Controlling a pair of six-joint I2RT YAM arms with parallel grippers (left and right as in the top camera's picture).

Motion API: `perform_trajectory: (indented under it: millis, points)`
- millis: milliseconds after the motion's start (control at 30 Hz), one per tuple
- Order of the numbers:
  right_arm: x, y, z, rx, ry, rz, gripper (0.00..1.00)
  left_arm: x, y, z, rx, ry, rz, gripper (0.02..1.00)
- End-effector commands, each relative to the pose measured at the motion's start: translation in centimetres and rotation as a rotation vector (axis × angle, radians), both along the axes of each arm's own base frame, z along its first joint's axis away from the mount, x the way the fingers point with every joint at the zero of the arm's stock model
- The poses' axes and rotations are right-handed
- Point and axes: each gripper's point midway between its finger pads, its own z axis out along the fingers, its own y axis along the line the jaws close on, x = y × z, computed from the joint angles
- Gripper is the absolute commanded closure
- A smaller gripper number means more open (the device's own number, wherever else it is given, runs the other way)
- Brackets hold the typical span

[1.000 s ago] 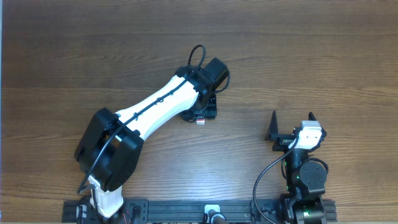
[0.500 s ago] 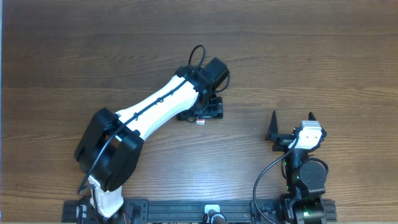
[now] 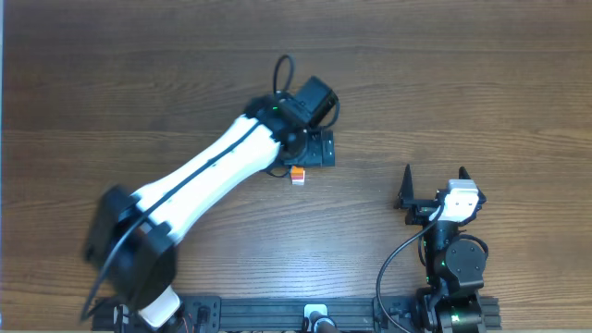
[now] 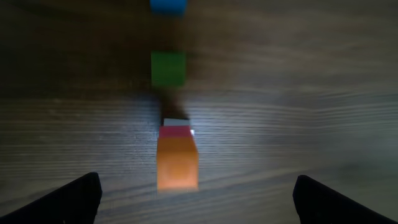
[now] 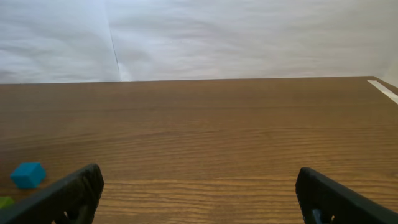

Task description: Stack Cubes

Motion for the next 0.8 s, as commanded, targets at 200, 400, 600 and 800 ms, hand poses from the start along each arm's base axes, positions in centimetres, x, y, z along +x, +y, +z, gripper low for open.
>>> perform_trajectory:
  millis: [200,400,600,800]
  points:
    - [0.0,-0.1,-0.1,0.002,-0.002,-0.005,0.009,-0.3,5.2,15.3,-0.215,-0.515,0.129,0.018]
    - [0.0,-0.1,-0.1,0.002,-0.002,-0.005,0.009,-1.9,12.0,21.0,-0.295,-0.861,0.151,0.020]
    - [0.0,-0.1,-0.1,0.002,-0.002,-0.005,0.007,-4.3,20.3,22.1,-0.202,-1.081,0.232,0.020]
    - [0.0,-0.1,-0.1,0.002,-0.002,-0.005,0.009,-7.8,23.9,20.0,-0.103,-1.187,0.279,0.020]
